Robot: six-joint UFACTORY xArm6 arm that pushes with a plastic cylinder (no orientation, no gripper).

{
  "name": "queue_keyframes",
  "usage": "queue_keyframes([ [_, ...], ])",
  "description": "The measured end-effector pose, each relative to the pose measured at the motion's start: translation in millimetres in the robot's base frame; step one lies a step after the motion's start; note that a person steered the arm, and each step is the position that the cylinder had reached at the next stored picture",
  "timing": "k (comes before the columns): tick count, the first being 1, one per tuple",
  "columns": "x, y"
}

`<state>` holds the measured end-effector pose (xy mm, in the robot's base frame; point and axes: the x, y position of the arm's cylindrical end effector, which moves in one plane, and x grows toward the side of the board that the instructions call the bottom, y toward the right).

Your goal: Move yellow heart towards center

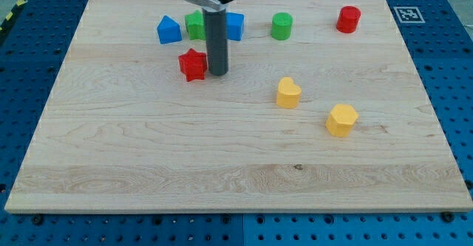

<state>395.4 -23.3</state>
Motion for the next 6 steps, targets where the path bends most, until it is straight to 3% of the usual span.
queue_keyframes([
  [3,1.5,133.6],
  [6,67.1,149.9],
])
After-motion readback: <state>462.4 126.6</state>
